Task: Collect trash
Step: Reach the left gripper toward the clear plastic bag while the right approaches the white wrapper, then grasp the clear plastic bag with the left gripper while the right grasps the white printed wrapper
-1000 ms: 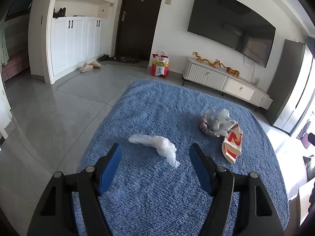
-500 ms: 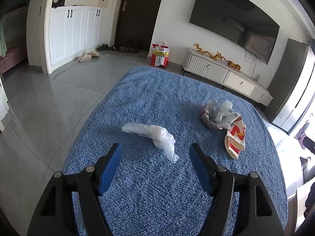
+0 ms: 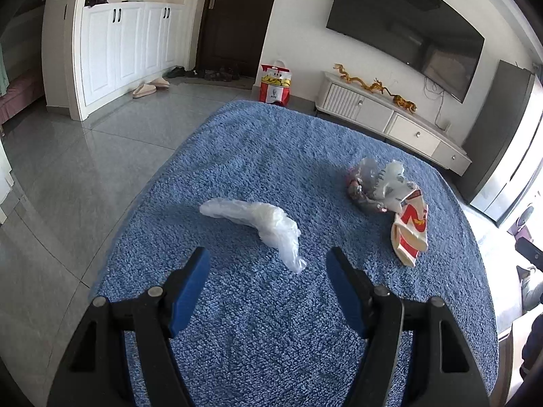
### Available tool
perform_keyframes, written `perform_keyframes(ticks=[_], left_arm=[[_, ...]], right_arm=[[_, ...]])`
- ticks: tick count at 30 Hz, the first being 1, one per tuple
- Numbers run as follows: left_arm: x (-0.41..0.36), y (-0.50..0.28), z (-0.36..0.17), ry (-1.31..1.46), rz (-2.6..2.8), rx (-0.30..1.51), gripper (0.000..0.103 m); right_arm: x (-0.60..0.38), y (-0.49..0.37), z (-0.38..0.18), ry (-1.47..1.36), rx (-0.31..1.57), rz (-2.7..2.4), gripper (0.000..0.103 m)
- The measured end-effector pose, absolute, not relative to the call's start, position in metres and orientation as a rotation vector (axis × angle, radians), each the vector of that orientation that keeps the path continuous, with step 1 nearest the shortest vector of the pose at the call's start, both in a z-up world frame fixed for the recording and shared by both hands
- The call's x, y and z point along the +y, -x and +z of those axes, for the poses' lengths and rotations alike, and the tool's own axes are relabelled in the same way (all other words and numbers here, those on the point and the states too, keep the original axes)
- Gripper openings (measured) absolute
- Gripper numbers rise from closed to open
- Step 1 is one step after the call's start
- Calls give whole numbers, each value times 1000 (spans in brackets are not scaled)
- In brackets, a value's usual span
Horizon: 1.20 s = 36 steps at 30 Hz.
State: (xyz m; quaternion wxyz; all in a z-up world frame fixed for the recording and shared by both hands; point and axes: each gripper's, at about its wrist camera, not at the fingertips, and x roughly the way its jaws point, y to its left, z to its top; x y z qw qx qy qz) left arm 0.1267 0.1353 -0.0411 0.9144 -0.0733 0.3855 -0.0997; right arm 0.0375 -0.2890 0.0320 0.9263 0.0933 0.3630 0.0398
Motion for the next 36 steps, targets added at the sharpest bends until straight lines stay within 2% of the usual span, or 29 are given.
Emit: perform_keyframes(ticks=[11, 18, 22, 24, 36], left_arm=[[129, -140, -52, 150, -204, 833, 69], [126, -158, -58, 159, -176, 857, 69], [128, -168, -61, 174, -158, 871, 69], [129, -174, -64, 191, -151, 883, 69], [132, -199, -73, 264, -125, 934, 69]], right_arm=[[-282, -57, 18, -202, 775, 151, 66], [-264, -95, 9, -261, 790, 283, 54], [-247, -127, -3, -308, 810, 362, 51], [-241, -143, -12, -352, 824, 389, 46], [-232, -215, -57, -566, 917, 382, 45]])
